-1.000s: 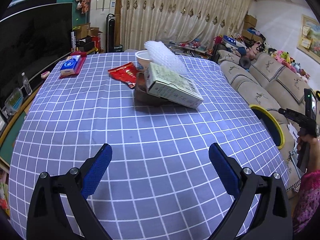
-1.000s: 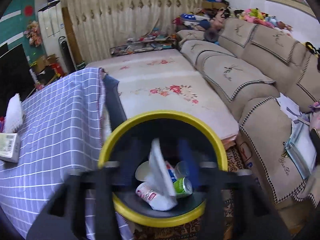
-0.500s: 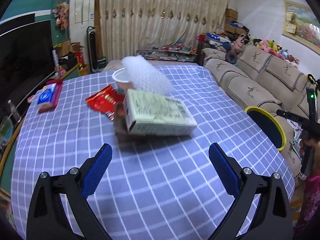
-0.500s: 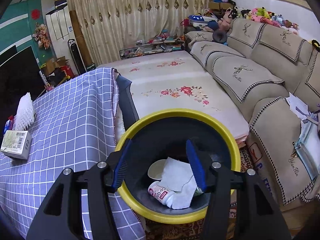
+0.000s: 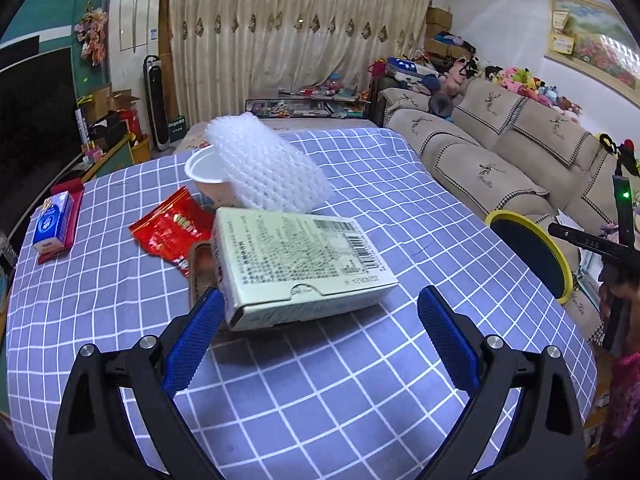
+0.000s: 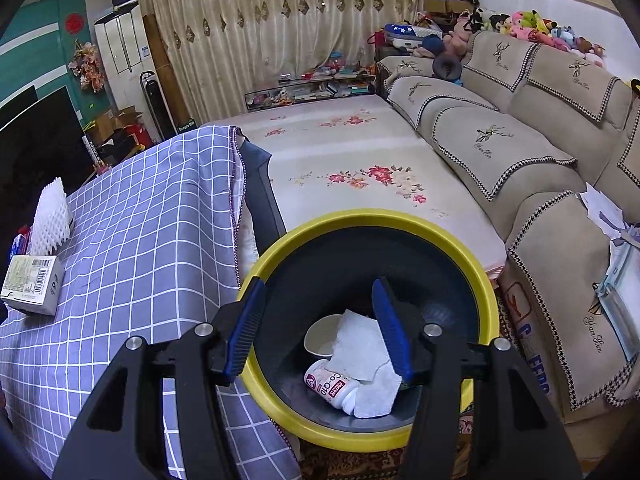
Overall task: Collect trash
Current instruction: 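Approach the cardboard box with the left tool and grasp its edge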
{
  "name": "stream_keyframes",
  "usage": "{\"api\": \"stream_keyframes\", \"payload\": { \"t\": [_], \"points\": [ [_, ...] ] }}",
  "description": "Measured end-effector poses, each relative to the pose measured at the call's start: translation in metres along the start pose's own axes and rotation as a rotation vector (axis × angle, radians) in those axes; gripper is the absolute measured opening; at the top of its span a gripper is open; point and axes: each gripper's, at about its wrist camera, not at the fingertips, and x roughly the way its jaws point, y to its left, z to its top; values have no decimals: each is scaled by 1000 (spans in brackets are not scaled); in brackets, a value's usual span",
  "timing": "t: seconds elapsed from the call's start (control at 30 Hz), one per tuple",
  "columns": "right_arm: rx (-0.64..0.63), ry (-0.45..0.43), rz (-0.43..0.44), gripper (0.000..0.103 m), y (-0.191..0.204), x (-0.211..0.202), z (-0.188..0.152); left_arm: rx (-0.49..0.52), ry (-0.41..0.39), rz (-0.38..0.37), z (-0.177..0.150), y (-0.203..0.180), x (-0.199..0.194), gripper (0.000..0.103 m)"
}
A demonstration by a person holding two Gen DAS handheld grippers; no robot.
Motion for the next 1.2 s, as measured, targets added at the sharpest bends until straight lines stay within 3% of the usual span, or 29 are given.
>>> {"api": "stream_keyframes", "payload": {
  "t": [0.23, 0.33, 0.43, 0.53, 0.6, 0.73, 1.2],
  "points": [
    [6, -6, 13, 53, -2, -2, -1, 5, 67, -137, -4, -28, 10, 96],
    [12, -7, 19, 53, -4, -3, -2, 53, 101, -262, -12, -63, 9, 96],
    [14, -6, 26, 53, -5, -4, -2, 99, 108, -339, -13, -89, 4, 96],
    [16, -8, 27, 53, -6, -5, -2, 129, 66, -316, -3, -95, -5, 96],
    [18, -11, 27, 54, -9, -6, -2, 140, 40, -258, 10, -84, -7, 96],
    [35, -7, 30, 54, -15, -5, -3, 174, 69, -173, 29, -57, 11, 96],
    [34, 13, 23, 54, -16, 6, -3, 296, 180, -173, 43, -49, 72, 96]
  ]
}}
